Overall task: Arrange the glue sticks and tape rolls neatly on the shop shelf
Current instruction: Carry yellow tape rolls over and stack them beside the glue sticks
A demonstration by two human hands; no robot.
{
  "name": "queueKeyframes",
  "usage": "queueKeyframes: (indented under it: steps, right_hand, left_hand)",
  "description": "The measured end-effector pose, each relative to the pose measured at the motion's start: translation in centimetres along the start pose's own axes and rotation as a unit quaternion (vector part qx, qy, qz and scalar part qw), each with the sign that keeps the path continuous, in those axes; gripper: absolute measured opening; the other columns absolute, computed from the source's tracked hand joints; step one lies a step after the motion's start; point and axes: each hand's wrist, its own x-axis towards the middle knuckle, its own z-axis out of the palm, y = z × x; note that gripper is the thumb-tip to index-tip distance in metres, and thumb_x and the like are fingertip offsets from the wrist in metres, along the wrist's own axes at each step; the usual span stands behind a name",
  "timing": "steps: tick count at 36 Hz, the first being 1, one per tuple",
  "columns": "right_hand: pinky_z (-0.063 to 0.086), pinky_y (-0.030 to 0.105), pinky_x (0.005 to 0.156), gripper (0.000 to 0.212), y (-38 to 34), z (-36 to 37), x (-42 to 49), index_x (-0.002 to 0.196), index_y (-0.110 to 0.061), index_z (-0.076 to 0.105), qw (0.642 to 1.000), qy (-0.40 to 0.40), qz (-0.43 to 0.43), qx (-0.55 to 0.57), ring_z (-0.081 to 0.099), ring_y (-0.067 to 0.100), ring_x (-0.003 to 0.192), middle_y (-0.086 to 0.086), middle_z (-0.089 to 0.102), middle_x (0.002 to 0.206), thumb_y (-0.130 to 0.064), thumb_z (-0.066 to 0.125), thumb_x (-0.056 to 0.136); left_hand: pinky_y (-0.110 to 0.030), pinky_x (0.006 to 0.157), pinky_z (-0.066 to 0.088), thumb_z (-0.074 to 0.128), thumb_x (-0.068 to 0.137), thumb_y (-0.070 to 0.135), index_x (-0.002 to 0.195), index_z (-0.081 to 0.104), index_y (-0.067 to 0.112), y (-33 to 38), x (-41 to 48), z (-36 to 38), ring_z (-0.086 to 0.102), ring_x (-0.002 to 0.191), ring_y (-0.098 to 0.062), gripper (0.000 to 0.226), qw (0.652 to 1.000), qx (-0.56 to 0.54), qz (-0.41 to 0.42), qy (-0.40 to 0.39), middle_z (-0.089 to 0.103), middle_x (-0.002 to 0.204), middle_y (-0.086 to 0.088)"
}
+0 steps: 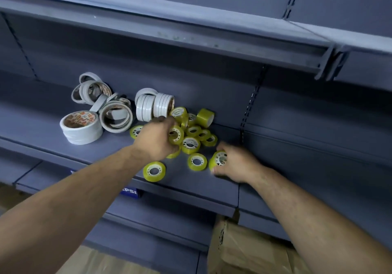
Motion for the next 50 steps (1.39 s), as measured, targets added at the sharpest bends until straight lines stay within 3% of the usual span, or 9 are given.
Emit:
queueKeyframes:
  steps: [3,8,17,24,34,38,40,45,50]
  right_hand:
    - [0.045,0.025,0.071,0.073,0.2,0.1,-0.3,0.131,-0.036,0.050,1.000,0.006,-0.001,0.024,0.059,0.014,0.092,-0.010,0.060,0.105,-0.047,0.087,0.068]
    - [0.055,0.036,0.084,0.073,0.2,0.0,-0.8,0.127,-0.044,0.049,1.000,0.024,-0.010,0.017,0.060,0.016,0.099,-0.009,0.060,0.115,-0.053,0.085,0.065]
    - [0.052,0.033,0.086,0.076,-0.1,-0.8,-1.2,0.133,-0.027,0.045,0.989,0.137,-0.006,0.059,0.059,0.021,0.106,-0.001,0.060,0.120,-0.042,0.085,0.071]
    - [0.047,0.033,0.100,0.074,0.0,-1.2,-1.6,0.135,-0.025,0.050,0.979,0.191,-0.041,0.052,0.052,0.020,0.120,0.000,0.051,0.134,-0.037,0.086,0.072]
    - [0.049,0.034,0.096,0.069,0.8,-1.8,-2.5,0.132,-0.025,0.048,0.973,0.219,-0.053,0.045,0.055,0.021,0.115,-0.001,0.050,0.131,-0.034,0.084,0.074]
    - [0.045,0.026,0.091,0.070,1.6,-2.4,-3.3,0.133,-0.025,0.049,0.973,0.224,-0.027,0.053,0.054,0.018,0.115,-0.003,0.051,0.130,-0.037,0.084,0.073]
    - [0.045,0.025,0.087,0.070,2.2,-2.6,-4.0,0.132,-0.024,0.051,0.970,0.238,-0.012,0.056,0.056,0.018,0.113,-0.003,0.053,0.129,-0.038,0.085,0.073]
    - [0.047,0.029,0.091,0.067,4.4,-3.1,-6.7,0.126,-0.021,0.051,0.960,0.272,0.038,0.062,0.054,0.014,0.111,-0.012,0.048,0.116,-0.036,0.088,0.071]
    - [0.044,0.028,0.093,0.068,7.4,-3.3,-9.9,0.124,-0.020,0.049,0.954,0.283,0.090,0.048,0.052,0.014,0.113,-0.013,0.045,0.117,-0.036,0.088,0.071]
  left_hand:
    - [-0.039,0.078,0.051,0.088,0.063,0.020,0.123,0.059,0.015,0.2,0.1,0.0,0.060,0.100,-0.032,0.067,0.996,-0.068,0.037,0.038,0.059,0.114,-0.010]
    - [-0.034,0.086,0.049,0.089,0.062,0.015,0.124,0.059,0.022,0.4,-0.1,0.0,0.059,0.105,-0.024,0.069,0.990,-0.118,0.062,0.042,0.056,0.119,-0.003]
    - [-0.034,0.090,0.051,0.089,0.063,0.018,0.125,0.058,0.029,1.2,-0.2,0.3,0.059,0.107,-0.020,0.070,0.986,-0.152,0.059,0.023,0.061,0.120,0.000]
    - [-0.024,0.089,0.044,0.090,0.064,0.018,0.127,0.061,0.024,2.4,0.0,0.2,0.057,0.110,-0.016,0.069,0.985,-0.154,0.075,0.024,0.062,0.121,0.002]
    - [-0.014,0.090,0.037,0.091,0.065,0.020,0.128,0.061,0.030,3.7,0.6,0.7,0.052,0.107,-0.011,0.071,0.981,-0.167,0.099,0.028,0.047,0.123,0.005]
    - [0.005,0.083,0.027,0.091,0.065,0.020,0.131,0.061,0.028,5.0,1.2,1.5,0.047,0.103,-0.005,0.072,0.979,-0.172,0.112,0.012,0.045,0.123,0.005]
    - [0.005,0.084,0.026,0.091,0.065,0.021,0.131,0.061,0.028,5.8,1.5,2.1,0.047,0.105,-0.005,0.073,0.977,-0.175,0.122,0.008,0.044,0.123,0.007]
    - [-0.011,0.092,0.032,0.090,0.065,0.019,0.129,0.061,0.024,8.6,2.2,4.2,0.046,0.106,-0.005,0.071,0.967,-0.190,0.169,0.000,0.040,0.118,0.008]
    - [0.003,0.088,0.023,0.089,0.062,0.013,0.123,0.063,0.019,12.2,2.3,6.6,0.045,0.104,-0.003,0.067,0.953,-0.221,0.207,-0.027,0.043,0.112,0.009]
